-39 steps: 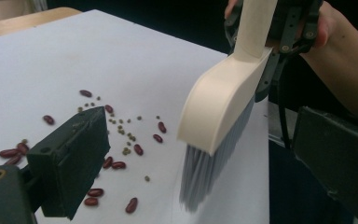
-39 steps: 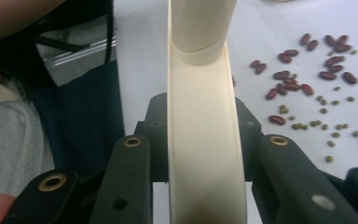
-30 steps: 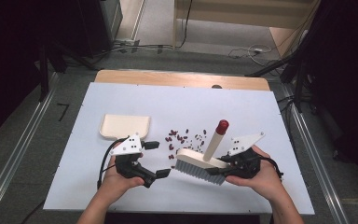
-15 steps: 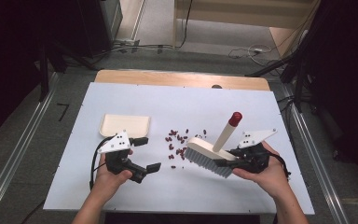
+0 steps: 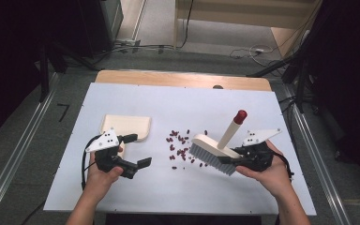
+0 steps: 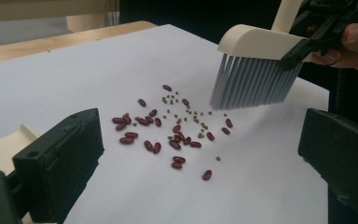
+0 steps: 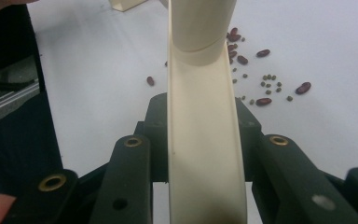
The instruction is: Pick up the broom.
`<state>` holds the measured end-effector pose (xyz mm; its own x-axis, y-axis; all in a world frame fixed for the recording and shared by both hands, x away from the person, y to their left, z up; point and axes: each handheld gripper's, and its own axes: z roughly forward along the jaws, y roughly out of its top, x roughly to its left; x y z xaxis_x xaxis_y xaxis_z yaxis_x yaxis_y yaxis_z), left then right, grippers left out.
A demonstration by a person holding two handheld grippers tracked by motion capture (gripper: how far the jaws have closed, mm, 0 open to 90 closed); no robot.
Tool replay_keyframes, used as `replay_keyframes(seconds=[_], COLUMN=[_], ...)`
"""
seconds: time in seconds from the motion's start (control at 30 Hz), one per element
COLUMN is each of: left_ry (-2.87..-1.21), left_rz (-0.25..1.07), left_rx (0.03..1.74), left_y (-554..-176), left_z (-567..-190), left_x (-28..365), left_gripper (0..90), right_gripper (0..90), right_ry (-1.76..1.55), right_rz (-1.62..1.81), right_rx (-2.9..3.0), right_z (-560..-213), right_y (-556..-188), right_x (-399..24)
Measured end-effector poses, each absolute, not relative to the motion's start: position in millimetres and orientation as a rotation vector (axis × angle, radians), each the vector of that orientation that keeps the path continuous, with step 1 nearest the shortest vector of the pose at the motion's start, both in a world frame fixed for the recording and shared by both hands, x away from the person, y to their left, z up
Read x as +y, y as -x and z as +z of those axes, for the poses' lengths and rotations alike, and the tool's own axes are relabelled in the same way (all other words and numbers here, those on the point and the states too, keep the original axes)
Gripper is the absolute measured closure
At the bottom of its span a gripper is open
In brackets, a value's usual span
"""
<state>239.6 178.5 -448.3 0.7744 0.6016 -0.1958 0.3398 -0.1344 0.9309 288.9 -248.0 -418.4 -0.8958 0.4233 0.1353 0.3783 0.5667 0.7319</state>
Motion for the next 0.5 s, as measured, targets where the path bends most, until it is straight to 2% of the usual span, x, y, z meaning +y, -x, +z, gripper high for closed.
replay_keyframes(seconds=[0.5], left_ry=[-1.718], left_rz=[0.301], left_rx=[0.794], left_y=[-241.3], left_z=[-450.5], left_x=[196.7], left_gripper=[0.4], right_gripper=[65.3], right_ry=[-0.719], right_rz=[1.250], right_rx=[2.725], right_z=[-422.8], right_y=[-290.2], right_x=[-245.2])
